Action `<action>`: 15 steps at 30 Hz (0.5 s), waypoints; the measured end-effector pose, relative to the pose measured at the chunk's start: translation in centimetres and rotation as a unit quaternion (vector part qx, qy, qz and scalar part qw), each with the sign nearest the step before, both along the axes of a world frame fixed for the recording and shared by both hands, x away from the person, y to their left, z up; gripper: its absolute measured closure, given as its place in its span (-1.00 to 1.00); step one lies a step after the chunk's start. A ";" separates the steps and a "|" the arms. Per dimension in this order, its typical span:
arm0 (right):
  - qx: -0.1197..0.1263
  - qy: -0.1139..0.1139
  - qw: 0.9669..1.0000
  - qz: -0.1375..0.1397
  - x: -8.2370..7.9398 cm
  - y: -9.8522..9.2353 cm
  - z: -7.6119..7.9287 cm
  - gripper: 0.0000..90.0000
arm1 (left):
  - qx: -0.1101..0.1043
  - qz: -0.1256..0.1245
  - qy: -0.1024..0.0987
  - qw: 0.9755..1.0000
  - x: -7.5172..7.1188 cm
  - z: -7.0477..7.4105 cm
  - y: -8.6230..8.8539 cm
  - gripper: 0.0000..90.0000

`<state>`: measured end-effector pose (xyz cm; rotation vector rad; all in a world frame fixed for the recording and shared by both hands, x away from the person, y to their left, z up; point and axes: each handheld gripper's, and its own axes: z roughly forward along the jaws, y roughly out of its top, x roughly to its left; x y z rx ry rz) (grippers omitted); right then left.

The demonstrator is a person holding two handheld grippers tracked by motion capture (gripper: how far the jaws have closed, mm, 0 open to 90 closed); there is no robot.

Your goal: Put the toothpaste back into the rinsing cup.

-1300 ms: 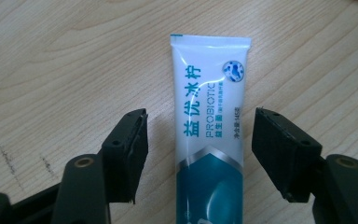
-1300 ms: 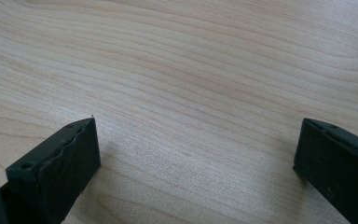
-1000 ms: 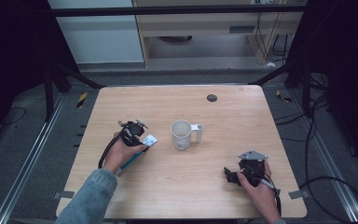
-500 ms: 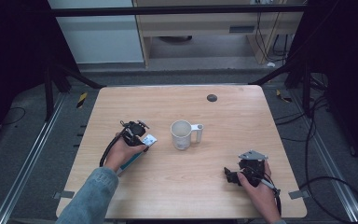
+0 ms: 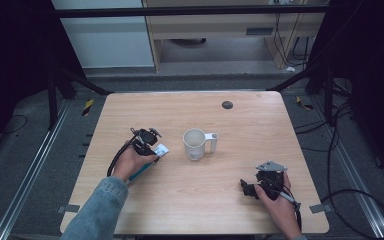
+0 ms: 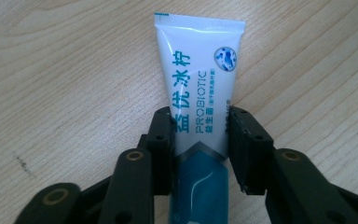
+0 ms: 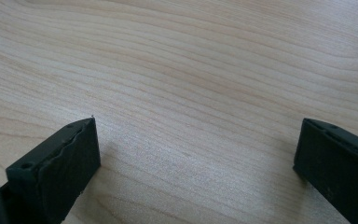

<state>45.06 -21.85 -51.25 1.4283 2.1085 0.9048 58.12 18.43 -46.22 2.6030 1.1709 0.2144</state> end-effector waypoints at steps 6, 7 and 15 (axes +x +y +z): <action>0.000 0.000 1.000 0.000 0.0 0.0 0.0 -0.99 | -0.007 -0.008 0.002 1.000 -0.2 0.6 0.4 0.69; 0.000 0.000 1.000 0.000 0.0 0.0 0.0 -0.99 | -0.009 -0.006 0.003 1.000 -0.3 0.6 0.4 0.70; -0.002 -0.002 1.000 0.001 0.0 0.0 0.0 -0.99 | -0.033 0.008 -0.032 0.999 -1.5 2.0 1.6 0.72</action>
